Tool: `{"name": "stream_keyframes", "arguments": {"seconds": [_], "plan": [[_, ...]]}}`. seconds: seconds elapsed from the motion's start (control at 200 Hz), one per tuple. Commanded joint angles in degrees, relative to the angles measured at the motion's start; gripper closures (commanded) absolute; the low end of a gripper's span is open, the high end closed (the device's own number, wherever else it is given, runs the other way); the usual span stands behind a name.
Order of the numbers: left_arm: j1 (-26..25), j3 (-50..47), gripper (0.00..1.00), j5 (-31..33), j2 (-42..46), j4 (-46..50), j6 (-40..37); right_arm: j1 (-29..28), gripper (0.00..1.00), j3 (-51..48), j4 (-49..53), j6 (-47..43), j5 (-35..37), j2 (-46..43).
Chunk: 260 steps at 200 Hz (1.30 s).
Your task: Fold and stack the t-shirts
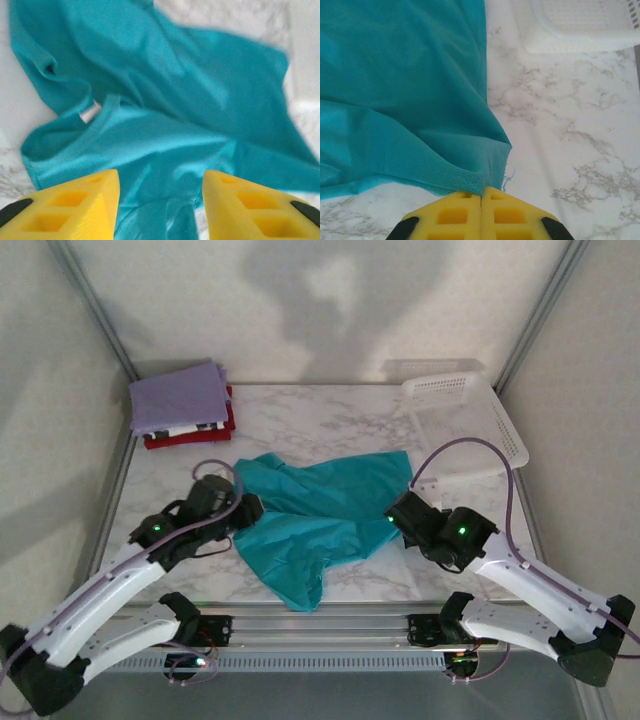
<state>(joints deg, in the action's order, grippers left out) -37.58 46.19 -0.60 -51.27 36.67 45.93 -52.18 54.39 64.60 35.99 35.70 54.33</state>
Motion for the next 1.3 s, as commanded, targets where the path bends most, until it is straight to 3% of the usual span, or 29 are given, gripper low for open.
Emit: {"name": "stream_keyframes", "arguments": {"seconds": [0.0, 0.195, 0.375, 0.501, 0.771, 0.981, 1.106, 1.297], "plan": [[-8.4, -1.3, 0.56, 4.2, -5.0, 0.4, 0.6, 1.5, 1.0, -2.0, -1.2, 1.7, -0.8, -1.5], [-21.2, -1.4, 0.55, 5.4, -16.4, -2.6, -0.4, 5.4, 1.0, -4.5, -5.6, -1.0, -4.5, -1.3], [-24.2, -1.6, 0.53, 7.3, -27.8, -7.0, -0.4, 8.9, 1.0, -4.3, -8.2, -3.8, -7.6, -0.6], [-20.0, -2.4, 0.55, 13.7, -32.5, -6.0, 0.7, 11.0, 1.0, -4.3, -9.4, -5.2, -9.0, -0.2], [-6.4, -4.6, 0.59, 11.1, -39.8, -18.5, -8.0, 13.9, 1.0, -4.5, -15.8, -6.9, -13.2, 4.0], [3.8, 4.0, 0.6, 5.9, -47.9, -23.5, -18.8, 19.5, 1.0, -0.7, -19.6, -11.4, -15.5, 11.0], [4.8, 11.5, 0.57, 7.5, -47.7, -17.7, -21.7, 20.6, 1.0, 2.0, -19.1, -12.1, -16.1, 11.5], [2.1, 10.6, 0.49, 11.0, -38.7, -7.3, -20.1, 20.5, 1.0, 0.8, -18.9, -10.8, -18.6, 10.5]]}}
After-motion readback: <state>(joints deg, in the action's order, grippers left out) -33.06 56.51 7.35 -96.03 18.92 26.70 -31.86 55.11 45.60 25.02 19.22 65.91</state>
